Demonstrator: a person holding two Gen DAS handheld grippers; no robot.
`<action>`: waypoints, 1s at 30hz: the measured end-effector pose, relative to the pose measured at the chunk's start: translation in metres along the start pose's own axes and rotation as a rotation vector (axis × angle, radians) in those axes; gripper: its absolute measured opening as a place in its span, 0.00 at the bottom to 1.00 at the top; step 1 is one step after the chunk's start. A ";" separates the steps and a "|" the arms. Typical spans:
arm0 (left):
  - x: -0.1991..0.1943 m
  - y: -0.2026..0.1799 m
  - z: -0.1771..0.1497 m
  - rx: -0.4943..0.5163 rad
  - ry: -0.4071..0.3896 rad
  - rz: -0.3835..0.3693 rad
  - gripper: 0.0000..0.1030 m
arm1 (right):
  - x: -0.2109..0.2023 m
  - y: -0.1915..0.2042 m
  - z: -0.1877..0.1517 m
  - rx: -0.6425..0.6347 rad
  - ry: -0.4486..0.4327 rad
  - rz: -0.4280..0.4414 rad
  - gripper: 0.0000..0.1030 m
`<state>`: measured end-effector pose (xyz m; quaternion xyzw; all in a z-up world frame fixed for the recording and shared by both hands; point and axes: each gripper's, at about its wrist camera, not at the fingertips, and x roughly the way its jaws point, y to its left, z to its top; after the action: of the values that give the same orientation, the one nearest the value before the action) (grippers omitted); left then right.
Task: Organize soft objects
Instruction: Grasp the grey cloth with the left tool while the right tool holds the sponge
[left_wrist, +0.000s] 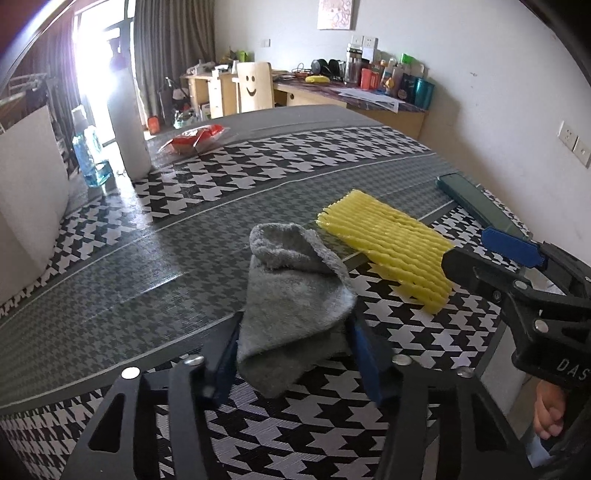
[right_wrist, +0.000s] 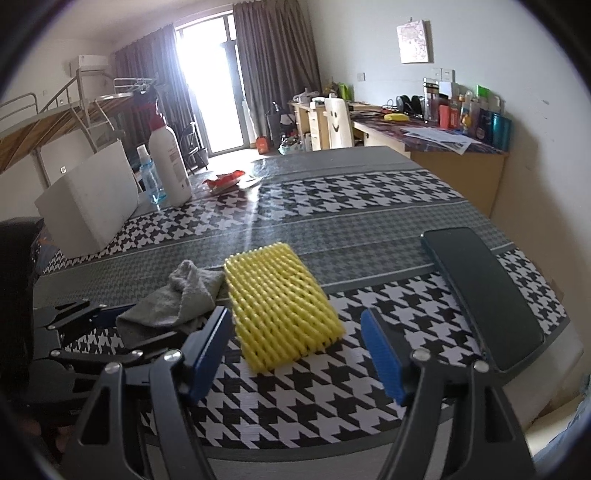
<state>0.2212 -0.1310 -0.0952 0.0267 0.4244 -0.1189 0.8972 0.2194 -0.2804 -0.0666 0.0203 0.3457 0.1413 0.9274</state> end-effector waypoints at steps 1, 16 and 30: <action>0.000 0.000 0.000 0.000 0.000 0.000 0.45 | 0.001 0.001 0.000 -0.003 0.002 -0.001 0.74; -0.017 0.011 -0.001 -0.026 -0.048 0.030 0.15 | 0.018 0.012 0.001 -0.026 0.039 0.032 0.74; -0.025 0.021 -0.005 -0.045 -0.050 0.045 0.15 | 0.036 0.027 -0.003 -0.108 0.091 -0.050 0.58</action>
<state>0.2069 -0.1047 -0.0801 0.0131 0.4036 -0.0895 0.9105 0.2365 -0.2444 -0.0878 -0.0449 0.3800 0.1373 0.9137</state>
